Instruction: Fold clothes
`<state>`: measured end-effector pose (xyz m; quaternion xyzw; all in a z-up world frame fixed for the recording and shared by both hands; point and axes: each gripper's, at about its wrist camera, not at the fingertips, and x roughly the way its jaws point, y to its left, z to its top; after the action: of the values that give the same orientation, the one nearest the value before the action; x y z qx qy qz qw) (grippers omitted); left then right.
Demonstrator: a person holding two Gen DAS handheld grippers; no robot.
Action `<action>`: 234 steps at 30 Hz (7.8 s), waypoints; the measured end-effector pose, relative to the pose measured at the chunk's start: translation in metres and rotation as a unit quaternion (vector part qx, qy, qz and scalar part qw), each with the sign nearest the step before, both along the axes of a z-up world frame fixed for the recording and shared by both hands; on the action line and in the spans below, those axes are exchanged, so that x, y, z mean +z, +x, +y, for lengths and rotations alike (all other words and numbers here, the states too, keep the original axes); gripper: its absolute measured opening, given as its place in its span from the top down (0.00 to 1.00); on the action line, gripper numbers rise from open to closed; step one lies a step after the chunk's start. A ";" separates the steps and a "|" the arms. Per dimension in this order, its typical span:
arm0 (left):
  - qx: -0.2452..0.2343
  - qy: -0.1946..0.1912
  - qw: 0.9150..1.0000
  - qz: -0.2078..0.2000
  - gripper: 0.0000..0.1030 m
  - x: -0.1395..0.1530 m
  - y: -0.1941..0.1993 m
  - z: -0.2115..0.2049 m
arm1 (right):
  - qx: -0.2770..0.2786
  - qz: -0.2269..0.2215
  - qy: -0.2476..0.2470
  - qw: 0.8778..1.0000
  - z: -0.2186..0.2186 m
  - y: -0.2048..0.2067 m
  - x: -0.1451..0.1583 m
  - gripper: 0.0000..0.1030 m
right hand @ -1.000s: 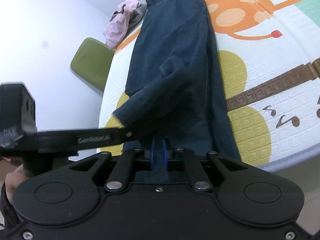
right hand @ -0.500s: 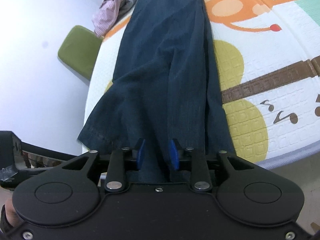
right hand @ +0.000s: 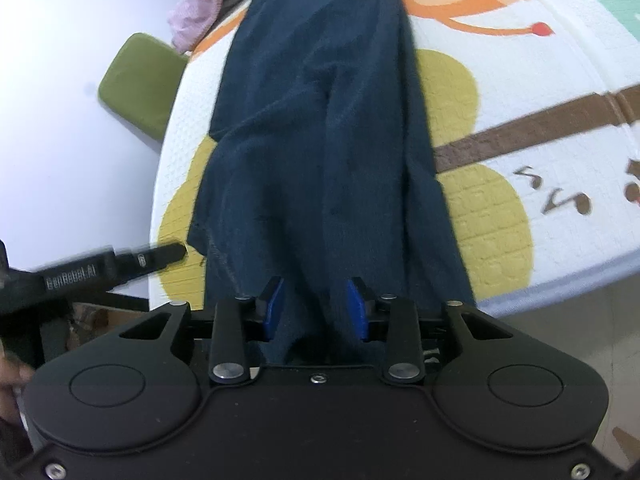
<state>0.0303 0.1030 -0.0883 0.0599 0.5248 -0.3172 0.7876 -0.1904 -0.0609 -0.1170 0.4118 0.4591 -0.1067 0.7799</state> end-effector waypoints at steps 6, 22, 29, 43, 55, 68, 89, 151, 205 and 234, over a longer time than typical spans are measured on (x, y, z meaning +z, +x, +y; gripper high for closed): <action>-0.026 0.008 0.999 -0.022 0.47 -0.011 0.012 -0.023 | -0.032 0.017 0.005 0.999 -0.006 -0.019 -0.005 0.68; -0.056 0.013 0.998 -0.010 0.66 -0.035 0.032 -0.047 | -0.079 0.051 0.037 0.995 -0.007 -0.046 -0.020 0.66; -0.037 0.021 0.999 0.003 0.92 -0.035 0.034 -0.037 | -0.073 0.059 0.049 0.994 -0.006 -0.044 -0.026 0.64; -0.036 0.014 0.998 -0.038 0.84 -0.020 0.033 -0.030 | -0.048 0.083 0.089 0.991 -0.003 -0.031 -0.045 0.64; -0.066 0.032 0.997 -0.016 0.62 -0.039 0.045 -0.066 | -0.056 0.061 0.128 0.988 0.003 -0.023 -0.055 0.65; -0.091 0.049 0.995 0.002 0.90 -0.037 0.034 -0.066 | -0.061 0.018 0.068 0.996 -0.004 -0.034 -0.026 0.95; -0.047 0.066 0.995 0.063 0.92 -0.034 -0.010 0.006 | -0.016 0.024 -0.033 0.999 -0.020 -0.038 -0.001 0.95; -0.085 0.088 0.992 -0.009 0.95 -0.045 -0.024 -0.013 | 0.025 0.059 -0.070 0.995 -0.001 -0.028 -0.007 0.90; 0.009 0.105 0.994 0.035 0.55 -0.053 -0.018 0.051 | 0.036 0.091 -0.137 0.986 -0.005 -0.023 -0.012 0.66; -0.005 0.085 0.991 0.106 0.89 -0.057 -0.017 0.054 | 0.067 0.075 -0.105 0.989 -0.002 -0.022 -0.023 0.96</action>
<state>0.0129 0.1572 -0.1457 0.0952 0.6304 -0.2797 0.7179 -0.2128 -0.0625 -0.1398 0.2873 0.5292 -0.1326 0.7873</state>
